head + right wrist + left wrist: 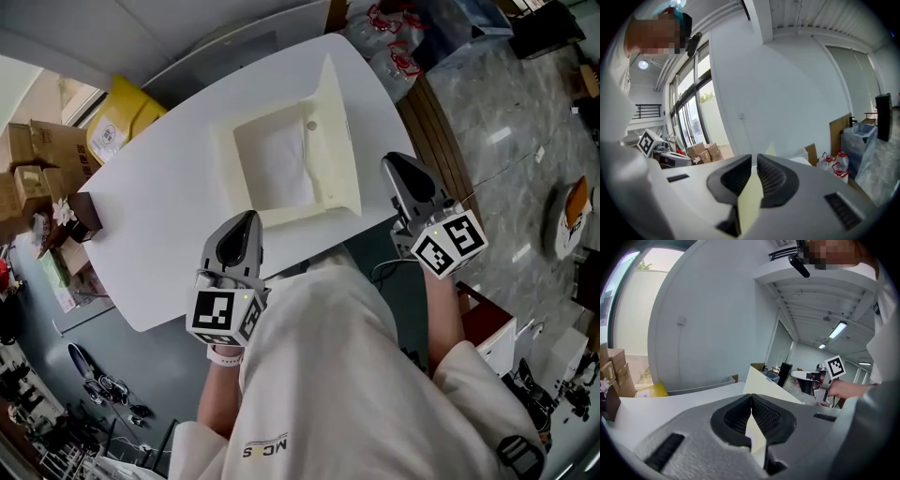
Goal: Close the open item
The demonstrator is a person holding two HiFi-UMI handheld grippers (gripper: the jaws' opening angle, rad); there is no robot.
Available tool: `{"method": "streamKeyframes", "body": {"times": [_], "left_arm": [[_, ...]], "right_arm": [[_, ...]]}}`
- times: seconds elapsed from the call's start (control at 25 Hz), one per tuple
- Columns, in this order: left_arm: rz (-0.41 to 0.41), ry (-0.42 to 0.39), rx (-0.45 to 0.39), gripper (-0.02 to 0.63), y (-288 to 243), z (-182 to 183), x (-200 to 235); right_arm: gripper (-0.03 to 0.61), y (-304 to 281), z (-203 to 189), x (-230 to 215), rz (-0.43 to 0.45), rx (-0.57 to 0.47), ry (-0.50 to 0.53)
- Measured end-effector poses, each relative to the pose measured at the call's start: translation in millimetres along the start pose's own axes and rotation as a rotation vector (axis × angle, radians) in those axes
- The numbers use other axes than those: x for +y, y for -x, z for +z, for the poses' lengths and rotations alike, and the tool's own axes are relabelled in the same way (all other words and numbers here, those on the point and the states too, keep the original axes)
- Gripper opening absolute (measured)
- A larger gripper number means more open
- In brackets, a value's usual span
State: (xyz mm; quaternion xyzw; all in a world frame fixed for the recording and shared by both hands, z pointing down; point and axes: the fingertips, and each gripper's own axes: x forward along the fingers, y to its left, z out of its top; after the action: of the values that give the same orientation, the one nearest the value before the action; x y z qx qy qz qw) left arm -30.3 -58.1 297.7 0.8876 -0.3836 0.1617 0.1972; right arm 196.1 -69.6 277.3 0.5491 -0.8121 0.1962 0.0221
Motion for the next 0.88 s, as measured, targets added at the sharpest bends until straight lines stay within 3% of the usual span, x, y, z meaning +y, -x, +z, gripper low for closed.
{"method": "streamKeyframes", "body": {"times": [0.24, 0.48, 0.76, 0.88], "left_arm": [[0.011, 0.013, 0.031, 0.025, -14.5, -12.1, 3.2], [0.014, 0.022, 0.055, 0.025, -21.9, -25.1, 0.6], [0.044, 0.048, 0.058, 0.025, -17.1, -35.4, -2.2], [0.065, 0.061, 0.059, 0.025, -10.4, -41.4, 0.5]], "right_arm": [[0.114, -22.4, -9.8, -6.7, 0.06, 0.081, 0.009], [0.17, -48.1, -25.8, 5.3, 0.071, 0.173, -0.093], [0.172, -61.3, -61.4, 3.0, -0.007, 0.384, 0.063], [0.112, -64.5, -69.9, 10.7, 0.014, 0.424, 0.082]]}}
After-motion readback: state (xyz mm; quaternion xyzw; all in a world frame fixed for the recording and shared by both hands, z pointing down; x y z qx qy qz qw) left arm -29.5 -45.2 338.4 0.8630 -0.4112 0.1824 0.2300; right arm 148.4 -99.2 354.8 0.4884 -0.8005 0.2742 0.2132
